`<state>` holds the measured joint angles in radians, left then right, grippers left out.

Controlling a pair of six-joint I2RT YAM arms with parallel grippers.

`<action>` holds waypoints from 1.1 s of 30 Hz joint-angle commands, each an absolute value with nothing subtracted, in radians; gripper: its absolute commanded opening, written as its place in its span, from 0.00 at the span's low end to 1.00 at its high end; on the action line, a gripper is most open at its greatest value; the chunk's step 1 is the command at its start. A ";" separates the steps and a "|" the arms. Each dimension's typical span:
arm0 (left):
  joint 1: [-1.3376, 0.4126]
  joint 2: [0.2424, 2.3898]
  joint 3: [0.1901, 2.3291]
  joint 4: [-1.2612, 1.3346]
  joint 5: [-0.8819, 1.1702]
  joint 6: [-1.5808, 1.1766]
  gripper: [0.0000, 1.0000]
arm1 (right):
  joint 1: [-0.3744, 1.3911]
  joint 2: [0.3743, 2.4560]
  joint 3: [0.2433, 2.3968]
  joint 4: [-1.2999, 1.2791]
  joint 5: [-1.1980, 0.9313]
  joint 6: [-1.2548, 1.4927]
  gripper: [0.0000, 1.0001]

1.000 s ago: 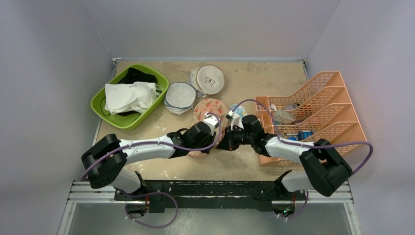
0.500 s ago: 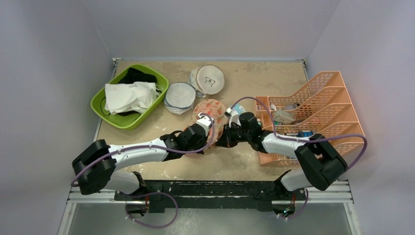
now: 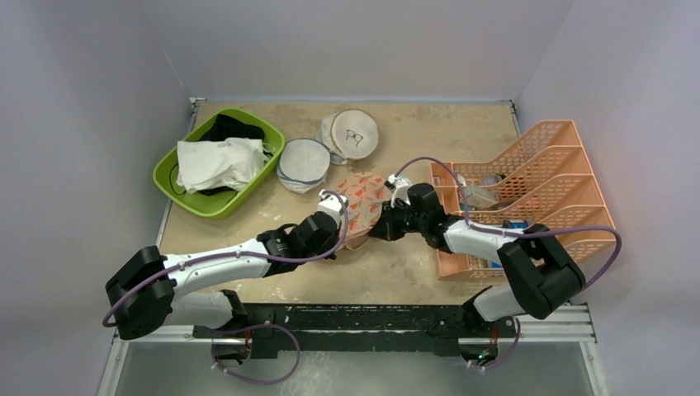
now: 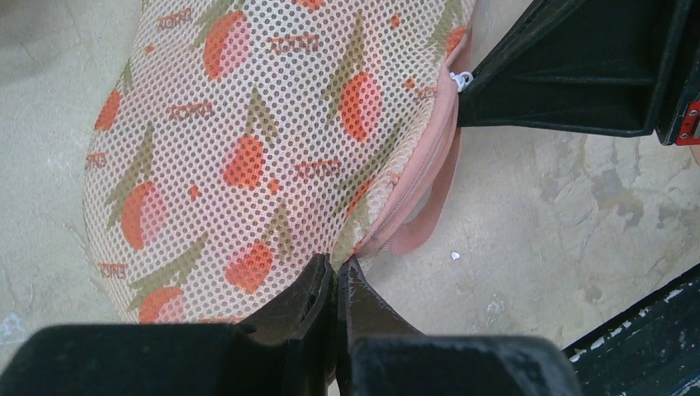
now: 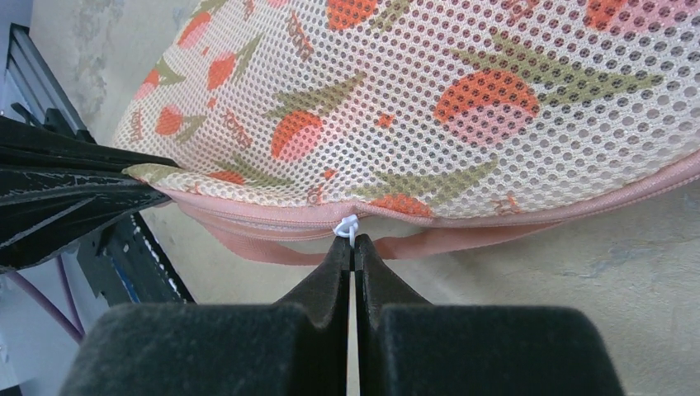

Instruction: Unzip the laundry bag and remove the bra

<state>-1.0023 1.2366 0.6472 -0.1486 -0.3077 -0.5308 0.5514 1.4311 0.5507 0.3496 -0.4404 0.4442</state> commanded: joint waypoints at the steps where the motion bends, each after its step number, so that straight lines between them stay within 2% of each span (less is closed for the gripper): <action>1: -0.997 1.220 0.643 -0.165 -0.304 -0.544 0.05 | 0.550 1.449 0.570 0.406 -0.472 0.421 0.00; 2: -0.996 1.217 0.647 -0.160 -0.290 -0.540 0.13 | 0.555 1.451 0.568 0.414 -0.475 0.424 0.00; 4: -0.998 1.210 0.661 -0.158 -0.266 -0.534 0.35 | 0.566 1.448 0.567 0.426 -0.480 0.432 0.00; 5: -0.998 1.208 0.670 -0.160 -0.256 -0.533 0.42 | 0.573 1.446 0.565 0.433 -0.482 0.437 0.00; 7: -0.997 1.203 0.688 -0.170 -0.237 -0.530 0.53 | 0.580 1.442 0.560 0.447 -0.492 0.449 0.00; 9: -0.998 1.200 0.709 -0.177 -0.218 -0.523 0.58 | 0.585 1.437 0.556 0.461 -0.501 0.460 0.00; 13: -0.998 1.212 0.757 -0.171 -0.188 -0.499 0.61 | 0.589 1.425 0.545 0.481 -0.512 0.473 0.00; 19: -0.997 1.291 0.808 -0.126 -0.193 -0.485 0.60 | 0.592 1.417 0.543 0.484 -0.528 0.477 0.00; 24: -0.998 1.340 0.839 -0.120 -0.243 -0.462 0.47 | 0.595 1.409 0.537 0.507 -0.548 0.514 0.00; 27: -0.997 1.352 0.852 -0.120 -0.259 -0.443 0.44 | 0.601 1.391 0.521 0.534 -0.549 0.531 0.00; 33: -0.998 1.409 0.847 -0.038 -0.215 -0.472 0.44 | 0.604 1.415 0.507 0.579 -0.563 0.532 0.00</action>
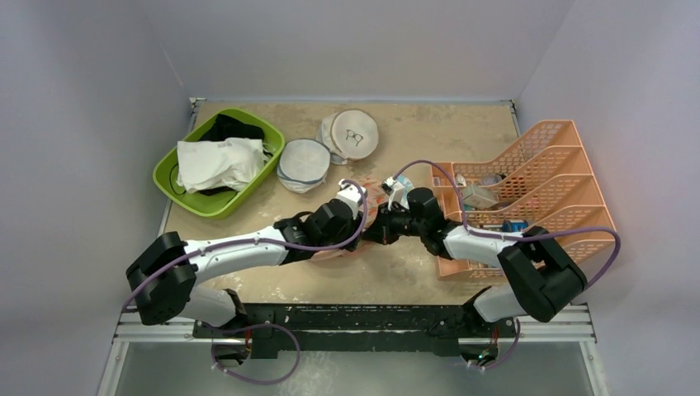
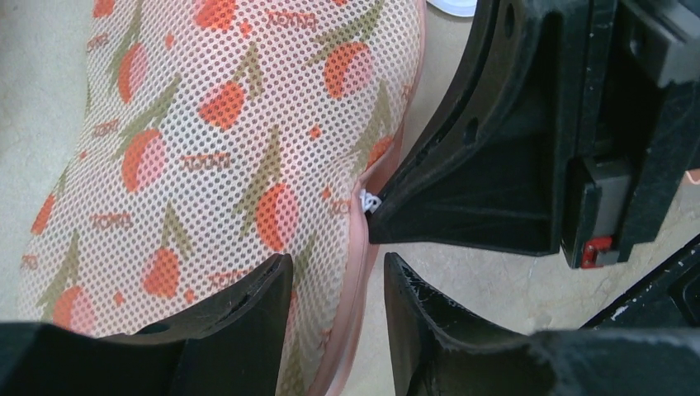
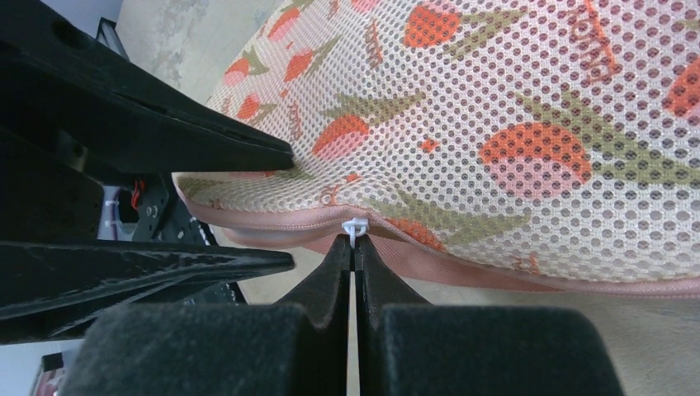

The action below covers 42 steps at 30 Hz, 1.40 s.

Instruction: Unzip the laundry bag and remove the bra

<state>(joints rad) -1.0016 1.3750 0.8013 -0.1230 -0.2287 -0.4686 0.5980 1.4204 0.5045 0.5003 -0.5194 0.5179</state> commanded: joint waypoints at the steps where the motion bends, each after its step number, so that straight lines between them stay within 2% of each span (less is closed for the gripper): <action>1: -0.998 1.422 0.851 -0.038 -0.221 -0.480 0.41 | 0.606 1.416 0.508 0.582 -0.571 0.534 0.00; 4: -1.000 1.457 0.856 -0.034 -0.245 -0.496 0.29 | 0.608 1.412 0.513 0.576 -0.594 0.532 0.00; 9: -1.000 1.490 0.837 -0.020 -0.270 -0.509 0.25 | 0.608 1.424 0.524 0.548 -0.619 0.505 0.00; 14: -1.000 1.469 0.807 -0.045 -0.292 -0.502 0.07 | 0.609 1.427 0.497 0.572 -0.601 0.522 0.00; 17: -1.000 1.442 0.788 -0.087 -0.308 -0.489 0.00 | 0.609 1.424 0.487 0.578 -0.575 0.531 0.00; 25: -0.999 1.343 0.712 -0.149 -0.339 -0.514 0.00 | 0.608 1.401 0.528 0.436 -0.487 0.546 0.00; 31: -1.000 1.245 0.650 -0.186 -0.438 -0.563 0.00 | 0.606 1.339 0.541 0.331 -0.386 0.526 0.00; 37: -0.998 1.238 0.649 -0.259 -0.546 -0.585 0.00 | 0.604 1.324 0.538 0.327 -0.346 0.517 0.00; 41: -0.999 1.242 0.670 -0.277 -0.528 -0.583 0.00 | 0.606 1.315 0.520 0.370 -0.365 0.503 0.00; 42: -0.998 1.234 0.668 -0.263 -0.504 -0.576 0.03 | 0.606 1.311 0.512 0.401 -0.372 0.499 0.00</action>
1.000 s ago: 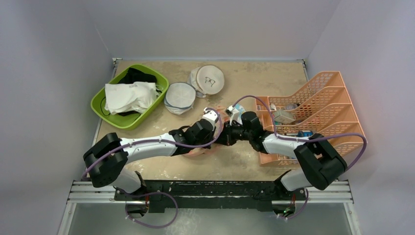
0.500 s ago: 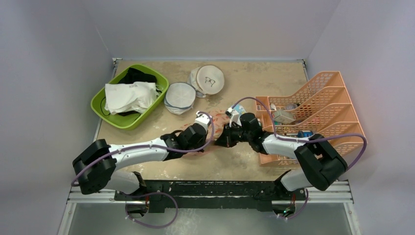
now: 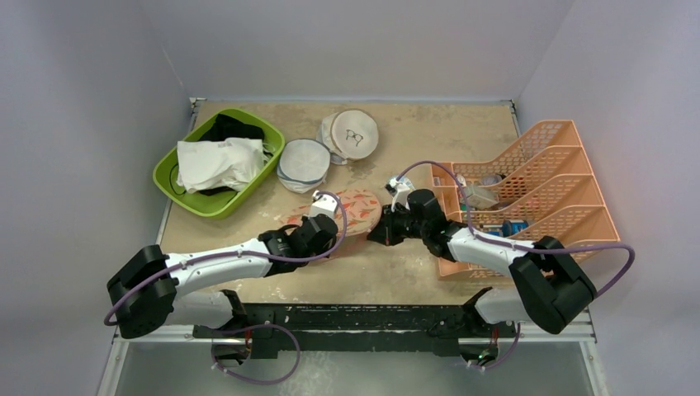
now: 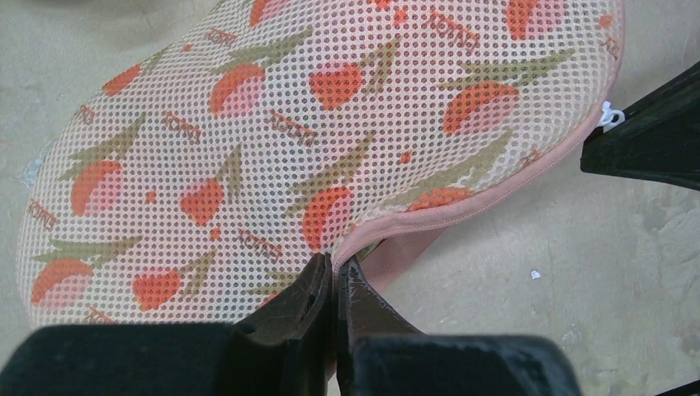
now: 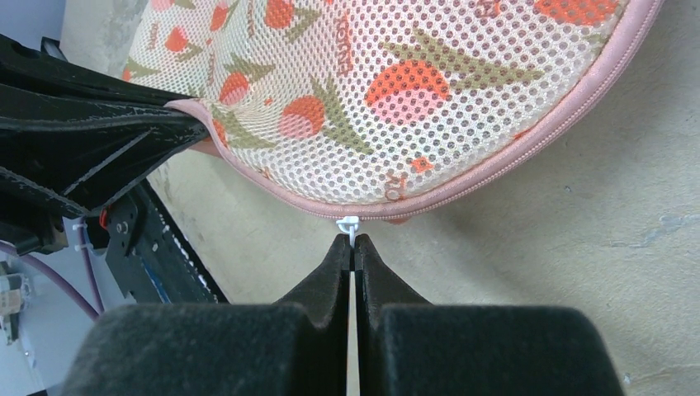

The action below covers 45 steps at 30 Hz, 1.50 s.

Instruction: Unzip the laundry bag and remove the bra

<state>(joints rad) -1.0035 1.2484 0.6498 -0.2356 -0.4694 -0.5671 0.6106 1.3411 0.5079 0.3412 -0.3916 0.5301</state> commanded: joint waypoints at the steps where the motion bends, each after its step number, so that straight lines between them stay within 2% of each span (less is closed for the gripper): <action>1: -0.998 1.226 0.670 -0.250 -0.472 -0.566 0.09 | 0.606 1.312 0.505 0.429 -0.397 0.493 0.00; 4: -0.999 1.203 0.701 -0.225 -0.371 -0.557 0.29 | 0.607 1.321 0.502 0.446 -0.450 0.487 0.00; 6: -1.000 1.198 0.729 -0.208 -0.314 -0.544 0.39 | 0.608 1.326 0.502 0.458 -0.483 0.489 0.00; 10: -1.003 1.229 0.781 -0.176 -0.292 -0.503 0.50 | 0.609 1.318 0.490 0.470 -0.487 0.492 0.00; 12: -1.003 1.261 0.825 -0.185 -0.304 -0.485 0.49 | 0.608 1.312 0.490 0.464 -0.485 0.493 0.00; 15: -1.003 1.311 0.868 -0.164 -0.306 -0.463 0.41 | 0.609 1.303 0.495 0.466 -0.503 0.494 0.00; 23: -1.005 1.466 0.931 -0.143 -0.281 -0.411 0.49 | 0.609 1.287 0.497 0.457 -0.512 0.491 0.00; 31: -1.004 1.513 0.912 -0.118 -0.273 -0.417 0.38 | 0.609 1.310 0.503 0.481 -0.523 0.496 0.00; 32: -1.004 1.519 0.900 -0.108 -0.262 -0.421 0.47 | 0.609 1.320 0.506 0.490 -0.528 0.498 0.00; 33: -1.004 1.521 0.897 -0.106 -0.257 -0.425 0.50 | 0.609 1.324 0.507 0.490 -0.528 0.497 0.00; 40: -1.011 1.513 0.864 -0.077 -0.223 -0.449 0.62 | 0.608 1.327 0.510 0.483 -0.533 0.497 0.00; 42: -1.014 1.504 0.858 -0.078 -0.221 -0.454 0.63 | 0.609 1.323 0.506 0.480 -0.528 0.498 0.00; 45: -1.025 1.474 0.854 -0.103 -0.233 -0.462 0.58 | 0.609 1.319 0.506 0.474 -0.525 0.499 0.00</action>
<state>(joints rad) -1.0027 1.5234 0.8642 -0.1375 -0.2687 -0.4355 0.6079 1.3361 0.4931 0.4030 -0.4942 0.5049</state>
